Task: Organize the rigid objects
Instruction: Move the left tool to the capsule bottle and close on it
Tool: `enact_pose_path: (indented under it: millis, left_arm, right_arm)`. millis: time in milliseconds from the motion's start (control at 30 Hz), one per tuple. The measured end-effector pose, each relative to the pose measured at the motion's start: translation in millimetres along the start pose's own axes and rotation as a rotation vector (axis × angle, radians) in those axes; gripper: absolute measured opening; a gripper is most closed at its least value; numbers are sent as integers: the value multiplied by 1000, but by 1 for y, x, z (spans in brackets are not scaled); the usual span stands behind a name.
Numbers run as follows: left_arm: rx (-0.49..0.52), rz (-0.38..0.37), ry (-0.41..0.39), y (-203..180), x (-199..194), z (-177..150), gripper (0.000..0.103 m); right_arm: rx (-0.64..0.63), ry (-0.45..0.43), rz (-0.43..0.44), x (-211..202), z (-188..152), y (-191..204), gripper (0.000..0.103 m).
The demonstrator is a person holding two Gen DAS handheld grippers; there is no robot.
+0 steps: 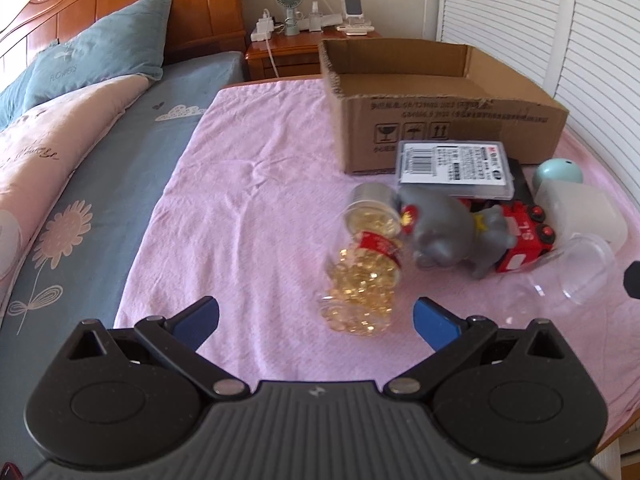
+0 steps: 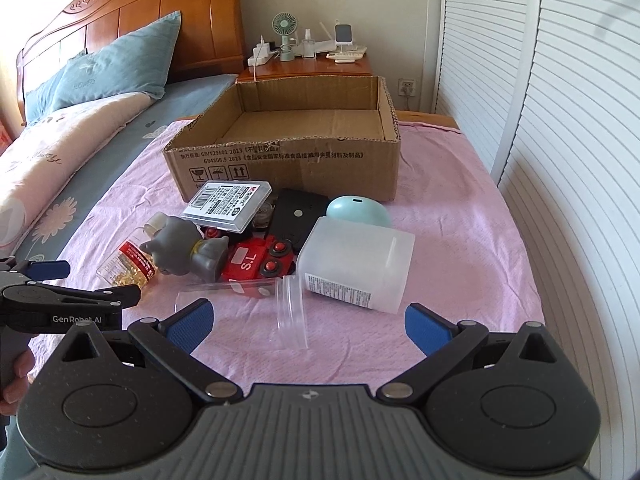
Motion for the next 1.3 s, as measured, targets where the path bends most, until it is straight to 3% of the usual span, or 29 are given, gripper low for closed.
enact_pose_path:
  millis: [533, 700, 967, 1100, 1300]
  left_arm:
    - [-49, 111, 27, 48, 23, 0, 102]
    - [-13, 98, 27, 43, 35, 5, 102]
    - [2, 158, -10, 60, 54, 23, 102]
    - [-7, 101, -1, 61, 53, 23, 102]
    - [-14, -46, 8, 48, 34, 15, 102]
  right_arm:
    - [-47, 76, 34, 20, -13, 11, 103]
    - [-74, 97, 81, 24, -17, 19, 103]
    - [-100, 100, 99, 29, -15, 28, 103]
    - [-88, 110, 103, 36, -14, 28, 103]
    - [-114, 100, 102, 46, -10, 38, 103]
Point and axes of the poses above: each gripper's, at about its wrist camera, not at the fingertips, and x roughly the way its jaws point, y to its left, z to its top, the point moved 3 cm from there along x, roughly the way its jaws point, and after that the axes turned 9 degrees about -y, right-handed, at the moved point
